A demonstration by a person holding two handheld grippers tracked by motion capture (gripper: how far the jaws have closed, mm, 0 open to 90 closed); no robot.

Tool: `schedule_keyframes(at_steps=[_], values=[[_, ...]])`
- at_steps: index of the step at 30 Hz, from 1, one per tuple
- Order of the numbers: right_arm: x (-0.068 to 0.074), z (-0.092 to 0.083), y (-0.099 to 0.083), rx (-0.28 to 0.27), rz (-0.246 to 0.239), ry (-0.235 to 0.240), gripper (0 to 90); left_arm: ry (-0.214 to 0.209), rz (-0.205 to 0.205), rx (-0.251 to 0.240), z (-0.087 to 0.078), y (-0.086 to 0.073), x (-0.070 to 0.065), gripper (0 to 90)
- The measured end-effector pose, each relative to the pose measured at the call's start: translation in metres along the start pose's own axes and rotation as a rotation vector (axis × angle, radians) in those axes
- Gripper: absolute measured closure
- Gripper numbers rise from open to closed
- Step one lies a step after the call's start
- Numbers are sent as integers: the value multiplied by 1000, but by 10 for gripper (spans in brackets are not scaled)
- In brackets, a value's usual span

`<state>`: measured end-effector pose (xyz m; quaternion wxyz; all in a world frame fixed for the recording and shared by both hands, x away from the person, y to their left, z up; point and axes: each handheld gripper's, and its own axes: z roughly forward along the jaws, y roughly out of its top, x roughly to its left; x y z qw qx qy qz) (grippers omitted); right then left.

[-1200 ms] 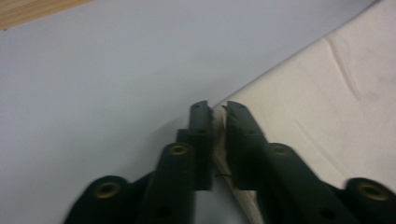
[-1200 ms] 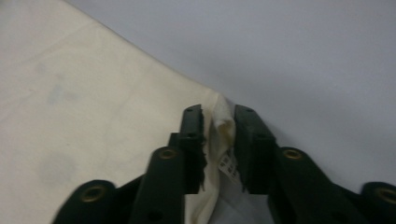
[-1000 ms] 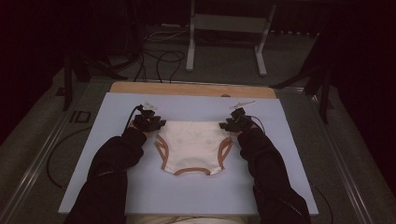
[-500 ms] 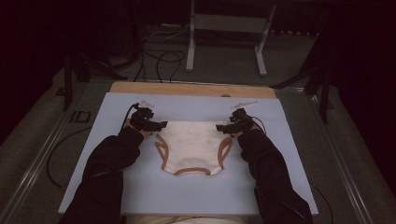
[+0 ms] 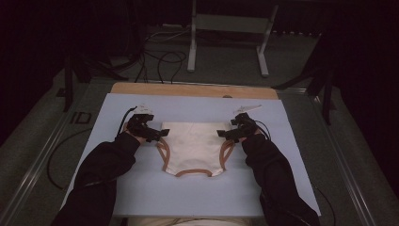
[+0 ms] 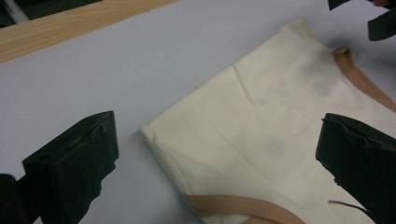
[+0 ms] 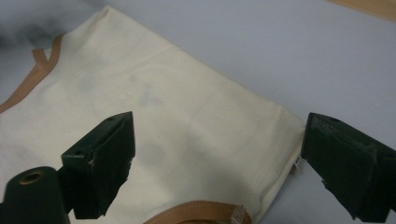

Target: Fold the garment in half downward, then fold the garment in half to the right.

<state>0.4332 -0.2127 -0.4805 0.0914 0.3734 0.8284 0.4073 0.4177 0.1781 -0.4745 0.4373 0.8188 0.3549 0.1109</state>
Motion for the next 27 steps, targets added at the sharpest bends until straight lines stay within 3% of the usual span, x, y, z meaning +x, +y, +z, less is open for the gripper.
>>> schedule_keyframes(at_steps=[4, 9, 17, 27], values=[[4, -6, 2, -20, -18, 12, 99, -22, 39, -12, -12, -1, -10, 1], [6, -11, 5, -33, -27, 9, 99, -39, 48, -29, -21, -1, -16, 1], [16, -19, 15, -52, -60, 4, 99, -58, 124, -56, -35, -4, -30, 1], [34, -24, 34, -68, -109, 43, 100, -115, 199, -90, -53, -10, -53, 1]])
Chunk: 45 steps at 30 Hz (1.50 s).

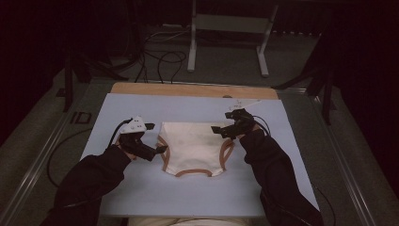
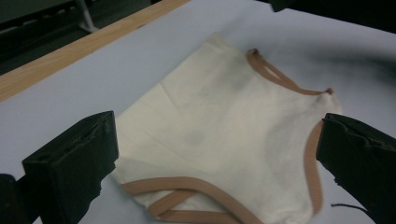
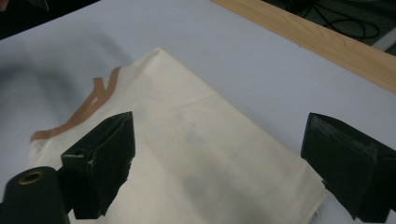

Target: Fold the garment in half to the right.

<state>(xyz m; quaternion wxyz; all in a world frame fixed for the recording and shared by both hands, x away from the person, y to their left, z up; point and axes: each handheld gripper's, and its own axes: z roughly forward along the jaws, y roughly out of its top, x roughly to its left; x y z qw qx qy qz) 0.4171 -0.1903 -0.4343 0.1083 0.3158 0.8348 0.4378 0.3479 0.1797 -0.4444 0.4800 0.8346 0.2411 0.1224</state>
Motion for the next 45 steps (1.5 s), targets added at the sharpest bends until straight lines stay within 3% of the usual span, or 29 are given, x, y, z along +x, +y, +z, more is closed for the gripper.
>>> schedule_keyframes(at_steps=[6, 7, 13, 14, 15, 16, 22, 32, 36, 39, 43, 45], values=[[8, 5, 11, -5, -24, 24, 100, -22, 35, 5, -4, -3, -13, 1], [11, 8, 14, -6, -30, 30, 100, -25, 57, 16, -4, -6, -18, 1], [17, 16, 22, -3, -42, 51, 100, -58, 70, 19, -3, -14, -28, 1], [19, 18, 24, -2, -47, 56, 100, -65, 62, 26, -2, -14, -29, 1], [22, 22, 26, 0, -50, 63, 100, -103, 43, 36, 0, -17, -32, 2], [22, 22, 26, 0, -50, 63, 100, -103, 43, 36, 0, -17, -32, 2], [29, 36, 31, 9, -63, 89, 101, -119, 90, 58, 7, -24, -40, 3], [40, 63, 32, 38, -62, 135, 101, -149, 137, 145, 25, -40, -44, 11], [43, 71, 31, 50, -62, 147, 102, -165, 163, 181, 32, -45, -45, 51], [45, 78, 30, 65, -64, 153, 102, -201, 162, 218, 38, -47, -43, 165], [46, 81, 29, 68, -66, 158, 102, -219, 186, 255, 46, -48, -43, 196], [48, 83, 29, 73, -68, 161, 102, -220, 190, 262, 49, -49, -43, 270]])
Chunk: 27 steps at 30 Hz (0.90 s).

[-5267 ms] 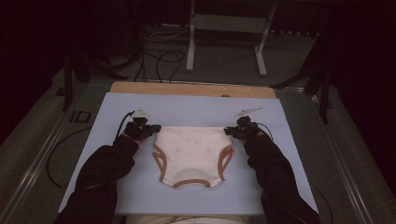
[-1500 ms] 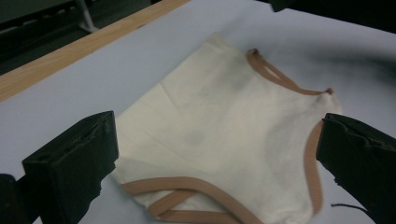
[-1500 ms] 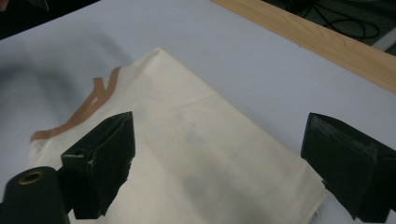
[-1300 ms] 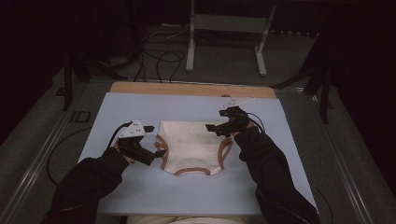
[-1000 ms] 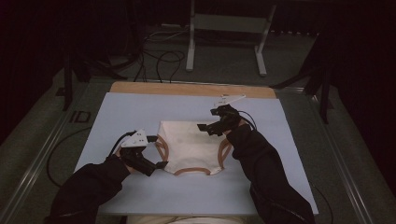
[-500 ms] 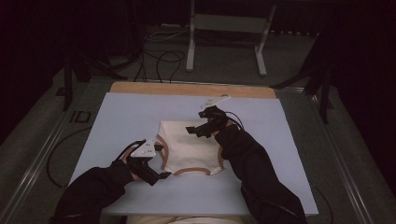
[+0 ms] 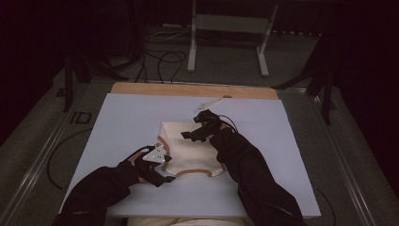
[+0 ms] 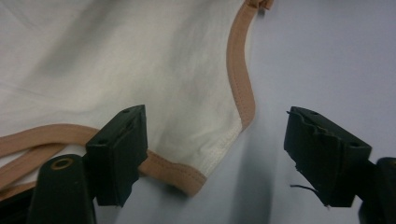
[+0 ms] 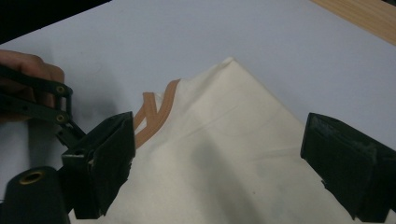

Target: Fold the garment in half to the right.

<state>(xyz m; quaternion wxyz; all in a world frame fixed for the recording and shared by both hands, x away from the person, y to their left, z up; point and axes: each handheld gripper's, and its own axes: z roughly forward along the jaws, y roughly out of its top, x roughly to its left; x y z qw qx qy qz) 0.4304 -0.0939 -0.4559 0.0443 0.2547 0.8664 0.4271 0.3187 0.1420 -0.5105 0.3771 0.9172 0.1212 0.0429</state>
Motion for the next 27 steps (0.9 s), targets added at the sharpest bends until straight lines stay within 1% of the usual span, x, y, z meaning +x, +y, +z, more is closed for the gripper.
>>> schedule_keyframes(at_steps=[1, 2, 3, 4, 5, 6, 7, 8, 11, 12, 14, 17, 19, 20, 21, 23, 24, 25, 27], values=[[1, 1, 0, 3, -4, 3, 102, -13, 10, 10, 2, -1, 1, 294], [1, 1, 0, 3, -4, 3, 102, -13, 10, 10, 2, -1, 1, 315], [1, 2, 0, 3, -6, 3, 102, -6, 23, 24, 3, -1, 2, 334], [1, 2, 0, 3, -6, 3, 102, -11, 20, 28, 5, -2, 1, 334], [1, 2, 0, 2, -5, 4, 102, -10, 26, 35, 6, -3, 2, 356], [1, 2, 0, 2, -5, 4, 102, -9, 26, 35, 7, -3, 2, 356], [1, 2, 0, 1, -3, 7, 102, -9, 30, 35, 7, -4, 2, 395], [1, 2, 1, 1, -3, 8, 102, -4, 30, 38, 7, -3, 2, 395], [1, 3, 1, 3, -3, 5, 102, 0, 41, 40, 8, -3, 2, 439], [1, 3, 1, 6, -6, 6, 102, 1, 50, 41, 8, -3, 2, 461], [2, 5, 2, 13, -9, 5, 102, 3, 51, 39, 9, -2, 2, 501], [3, 9, 3, 18, -9, 8, 102, 1, 70, 47, 11, 1, 3, 570], [3, 11, 3, 21, -10, 11, 102, 5, 61, 40, 12, 1, 4, 622], [4, 12, 4, 22, -8, 13, 103, 9, 64, 42, 12, 2, 5, 669], [4, 12, 4, 22, -16, 12, 102, 10, 55, 33, 12, 2, 6, 697], [5, 14, 5, 20, -12, 20, 103, 14, 56, 32, 13, 2, 7, 739], [5, 14, 5, 23, -12, 19, 102, 18, 58, 37, 13, 2, 8, 768], [6, 15, 6, 28, -15, 16, 102, 25, 58, 33, 13, 3, 8, 790], [6, 16, 7, 26, -13, 21, 103, 34, 65, 42, 14, 4, 9, 836]])
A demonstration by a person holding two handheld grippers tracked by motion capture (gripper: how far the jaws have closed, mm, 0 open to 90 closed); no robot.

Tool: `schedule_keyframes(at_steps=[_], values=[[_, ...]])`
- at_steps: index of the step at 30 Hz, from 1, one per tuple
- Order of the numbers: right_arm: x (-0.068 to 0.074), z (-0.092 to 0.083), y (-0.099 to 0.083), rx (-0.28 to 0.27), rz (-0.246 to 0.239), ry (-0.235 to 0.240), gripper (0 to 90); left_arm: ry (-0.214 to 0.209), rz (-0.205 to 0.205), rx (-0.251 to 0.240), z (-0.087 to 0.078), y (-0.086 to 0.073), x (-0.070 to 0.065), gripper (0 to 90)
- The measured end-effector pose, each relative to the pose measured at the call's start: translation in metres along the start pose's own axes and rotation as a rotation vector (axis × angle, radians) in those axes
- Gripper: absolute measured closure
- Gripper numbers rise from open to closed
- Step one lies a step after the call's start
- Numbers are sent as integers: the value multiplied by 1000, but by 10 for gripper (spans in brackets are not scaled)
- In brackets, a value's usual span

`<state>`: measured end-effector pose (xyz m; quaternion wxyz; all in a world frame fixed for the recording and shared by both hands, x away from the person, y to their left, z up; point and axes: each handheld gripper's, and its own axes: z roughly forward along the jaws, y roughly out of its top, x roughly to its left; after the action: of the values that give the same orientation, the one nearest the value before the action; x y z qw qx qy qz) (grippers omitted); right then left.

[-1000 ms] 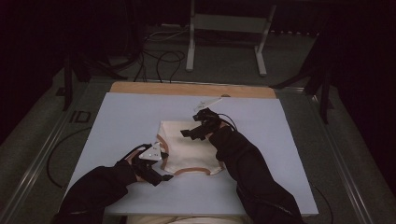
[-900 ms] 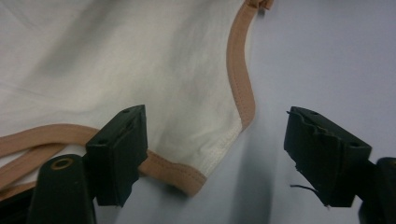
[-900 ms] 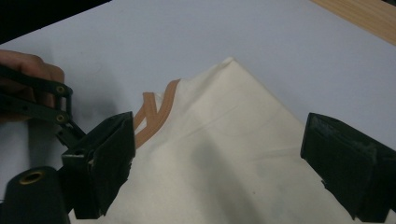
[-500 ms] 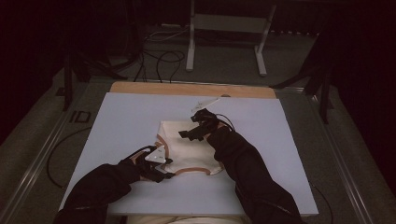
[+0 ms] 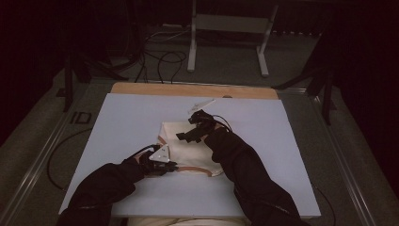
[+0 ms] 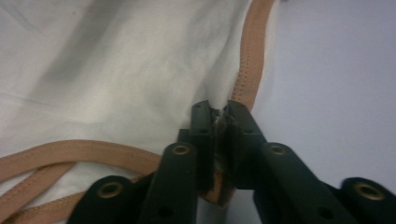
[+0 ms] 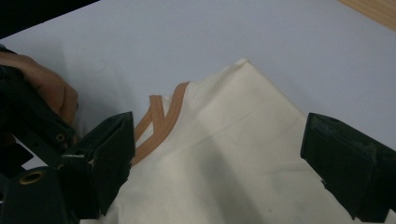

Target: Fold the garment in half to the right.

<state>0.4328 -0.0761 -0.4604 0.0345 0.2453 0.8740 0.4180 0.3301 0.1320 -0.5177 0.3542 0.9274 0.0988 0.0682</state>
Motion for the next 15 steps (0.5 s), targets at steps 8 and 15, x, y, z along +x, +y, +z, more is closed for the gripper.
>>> schedule_keyframes(at_steps=[8, 15], values=[[1, 9, 4, 16, -8, 5, 118, 4, -20, 7, 1, 3, 1, 865], [2, 22, 14, 35, -31, 23, 120, 13, -8, 4, 1, 2, 0, 872]])
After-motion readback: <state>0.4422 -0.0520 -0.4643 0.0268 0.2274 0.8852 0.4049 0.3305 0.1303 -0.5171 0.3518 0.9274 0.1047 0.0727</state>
